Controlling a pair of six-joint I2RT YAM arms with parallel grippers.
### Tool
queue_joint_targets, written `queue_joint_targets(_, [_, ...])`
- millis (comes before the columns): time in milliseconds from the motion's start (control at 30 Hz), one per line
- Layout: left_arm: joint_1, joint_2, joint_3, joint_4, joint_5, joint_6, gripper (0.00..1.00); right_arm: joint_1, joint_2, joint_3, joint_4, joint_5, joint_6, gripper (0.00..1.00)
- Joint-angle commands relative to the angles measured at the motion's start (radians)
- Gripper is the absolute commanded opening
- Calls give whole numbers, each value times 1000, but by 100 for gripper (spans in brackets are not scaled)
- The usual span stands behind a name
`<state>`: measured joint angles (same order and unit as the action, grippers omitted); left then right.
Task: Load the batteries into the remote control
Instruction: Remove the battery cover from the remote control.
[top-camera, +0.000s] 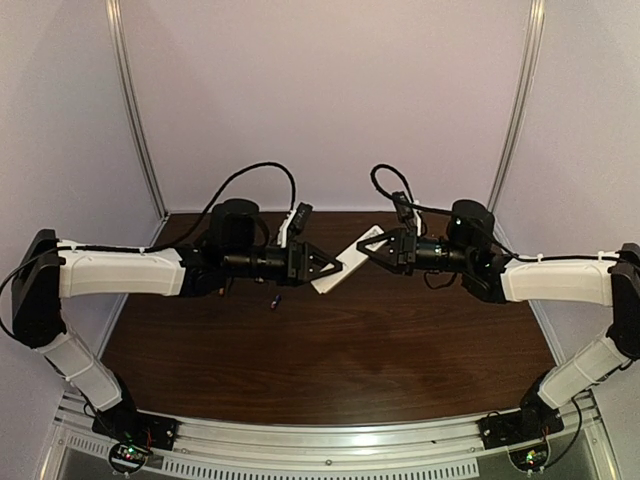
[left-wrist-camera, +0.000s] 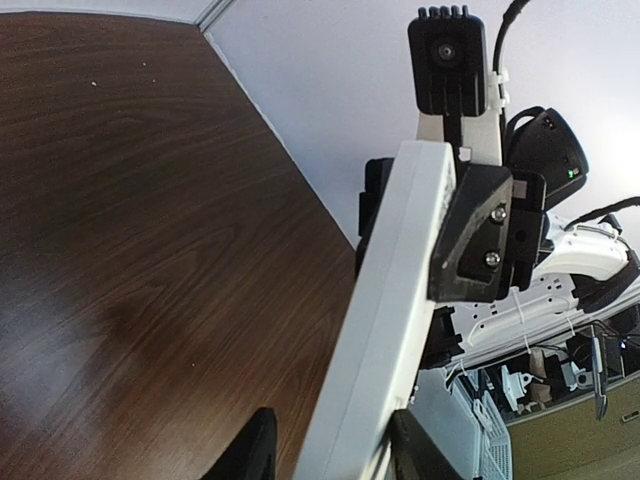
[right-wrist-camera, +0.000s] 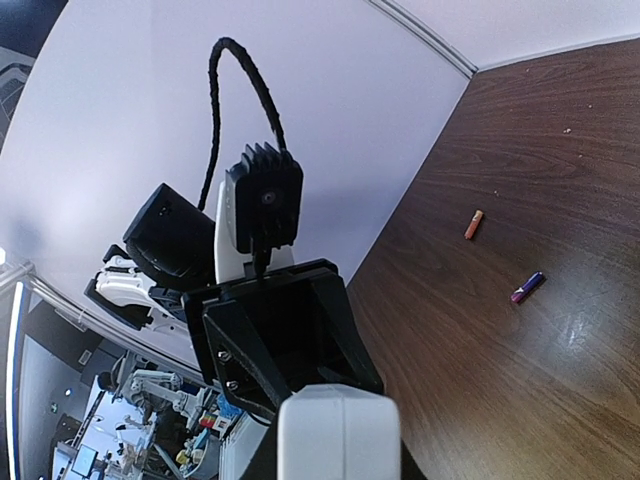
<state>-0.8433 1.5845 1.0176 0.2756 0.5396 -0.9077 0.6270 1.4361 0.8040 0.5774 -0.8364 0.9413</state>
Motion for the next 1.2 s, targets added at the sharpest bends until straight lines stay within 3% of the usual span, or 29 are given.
queue_joint_targets(0, [9, 11, -17, -43, -35, 13, 31, -12, -34, 34, 40, 7, -19, 0])
queue_joint_targets(100, [10, 0, -27, -51, -30, 40, 32, -28, -31, 28, 87, -12, 20, 0])
queue_joint_targets(233, [10, -12, -16, -88, -41, 70, 49, -32, -17, 26, 111, -16, 46, 0])
queue_joint_targets(333, [10, -14, -7, -107, -61, 74, 54, -32, -1, 17, 145, -18, 71, 0])
queue_joint_targets(633, [22, -13, -25, -109, -61, 67, 41, -35, -10, 4, 128, -8, 59, 0])
queue_joint_targets(1000, [21, -23, -31, -116, -45, 77, 44, -57, -21, 3, 97, 5, 53, 0])
queue_joint_targets(1167, [21, -20, -34, -119, -36, 82, 33, -64, -25, 1, 88, 7, 48, 0])
